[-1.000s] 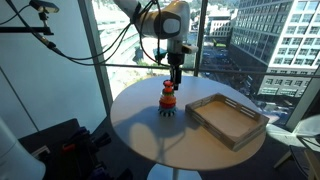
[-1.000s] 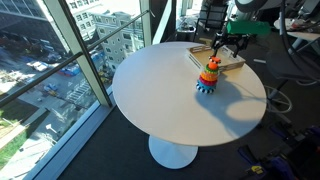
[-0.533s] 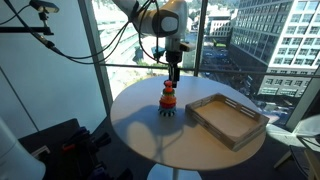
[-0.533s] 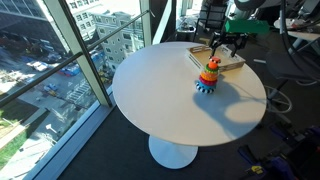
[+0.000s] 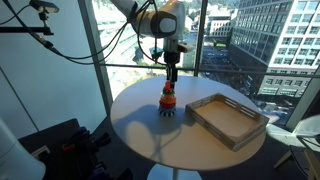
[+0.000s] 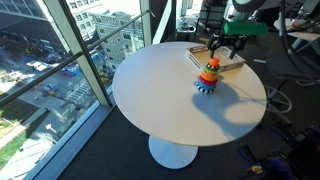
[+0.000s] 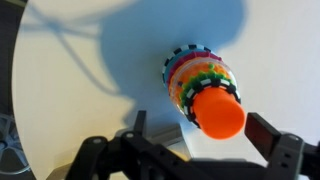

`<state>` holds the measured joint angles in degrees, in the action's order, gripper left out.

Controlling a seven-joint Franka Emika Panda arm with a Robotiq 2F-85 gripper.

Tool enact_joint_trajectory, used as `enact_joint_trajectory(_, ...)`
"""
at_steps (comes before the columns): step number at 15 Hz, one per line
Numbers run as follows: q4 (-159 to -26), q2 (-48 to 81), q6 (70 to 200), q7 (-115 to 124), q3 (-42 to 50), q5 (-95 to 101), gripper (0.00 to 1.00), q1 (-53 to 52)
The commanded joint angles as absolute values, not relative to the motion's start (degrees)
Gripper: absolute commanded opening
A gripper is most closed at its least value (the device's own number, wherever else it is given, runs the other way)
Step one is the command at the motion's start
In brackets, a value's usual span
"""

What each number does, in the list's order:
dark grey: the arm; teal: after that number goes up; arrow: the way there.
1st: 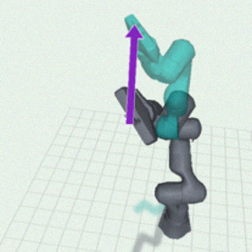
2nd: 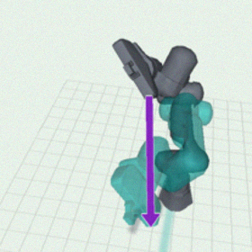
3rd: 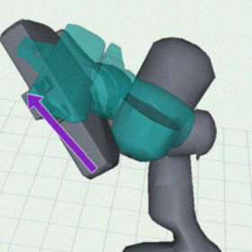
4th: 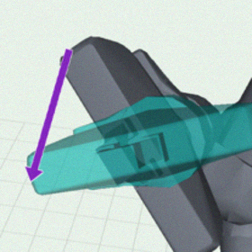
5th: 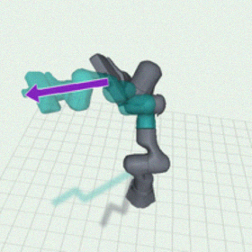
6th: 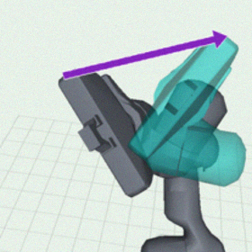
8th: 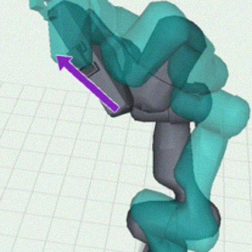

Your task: Pick up the black and white striped ring from the table and hang it on the rings stacking stand

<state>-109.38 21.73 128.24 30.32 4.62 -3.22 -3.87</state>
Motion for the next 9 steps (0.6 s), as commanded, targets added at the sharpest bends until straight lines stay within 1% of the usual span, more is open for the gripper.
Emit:
enact_joint_trajectory(1,-110.25,20.88,127.32,30.33,4.51,-3.05,1.00,-3.97)
enact_joint_trajectory(9,-111.39,18.18,125.56,27.30,4.00,-3.72,1.00,-3.25)
